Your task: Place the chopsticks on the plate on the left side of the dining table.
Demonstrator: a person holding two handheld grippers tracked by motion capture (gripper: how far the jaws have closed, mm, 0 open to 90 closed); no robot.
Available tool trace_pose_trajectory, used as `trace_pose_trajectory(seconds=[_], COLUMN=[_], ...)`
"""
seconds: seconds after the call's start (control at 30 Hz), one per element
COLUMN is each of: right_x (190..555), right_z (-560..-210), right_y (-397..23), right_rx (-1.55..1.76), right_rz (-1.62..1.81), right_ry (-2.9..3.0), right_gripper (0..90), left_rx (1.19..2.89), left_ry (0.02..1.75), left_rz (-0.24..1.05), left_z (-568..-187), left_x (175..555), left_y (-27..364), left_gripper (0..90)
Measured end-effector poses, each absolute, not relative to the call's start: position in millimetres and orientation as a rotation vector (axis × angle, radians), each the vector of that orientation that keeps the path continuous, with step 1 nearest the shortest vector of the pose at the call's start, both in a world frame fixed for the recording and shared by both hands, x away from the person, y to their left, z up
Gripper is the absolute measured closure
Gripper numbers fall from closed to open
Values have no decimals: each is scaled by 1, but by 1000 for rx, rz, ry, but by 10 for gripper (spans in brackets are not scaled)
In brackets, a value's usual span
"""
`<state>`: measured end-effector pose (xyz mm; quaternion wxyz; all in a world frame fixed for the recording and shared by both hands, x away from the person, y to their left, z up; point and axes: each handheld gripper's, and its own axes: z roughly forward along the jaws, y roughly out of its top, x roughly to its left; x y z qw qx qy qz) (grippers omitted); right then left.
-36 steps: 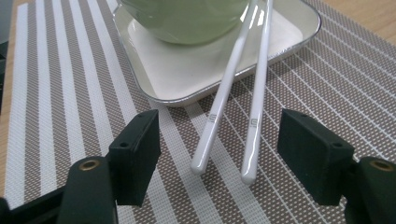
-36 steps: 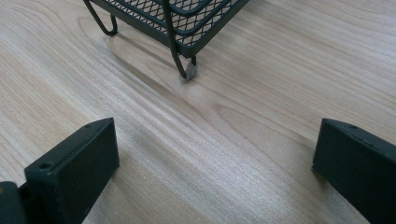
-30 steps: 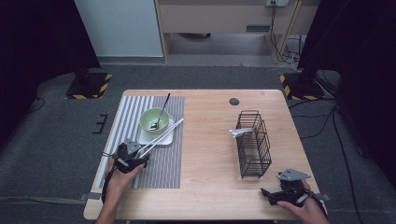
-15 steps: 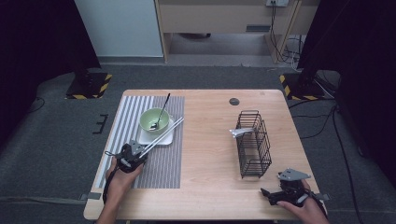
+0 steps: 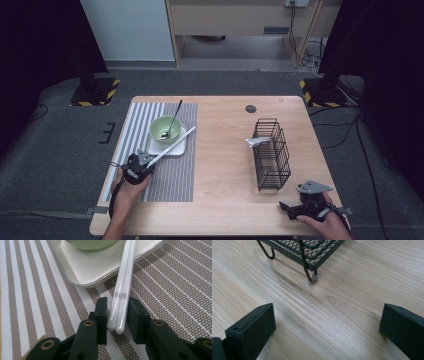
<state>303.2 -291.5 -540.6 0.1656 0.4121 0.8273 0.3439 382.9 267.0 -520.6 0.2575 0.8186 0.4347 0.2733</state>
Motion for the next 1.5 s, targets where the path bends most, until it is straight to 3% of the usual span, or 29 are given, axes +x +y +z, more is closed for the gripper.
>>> trace_pose_trajectory(seconds=[0.17,0.23,0.57,1.5], right_x=[303,303,303,304], right_z=[-541,-541,-541,-541], right_y=[-291,-292,-291,-291], right_rx=[1175,1174,1174,1170], right_rz=[980,980,980,982], right_ry=[2356,2357,2357,2358], right_gripper=[3,3,3,3], left_rx=[2200,2198,2181,2045], left_ry=[1187,1184,1241,1376], left_rz=[752,747,786,874], left_z=[-520,-521,-521,-522], left_x=[382,382,385,400], left_y=[268,268,274,296], left_gripper=[530,513,563,517])
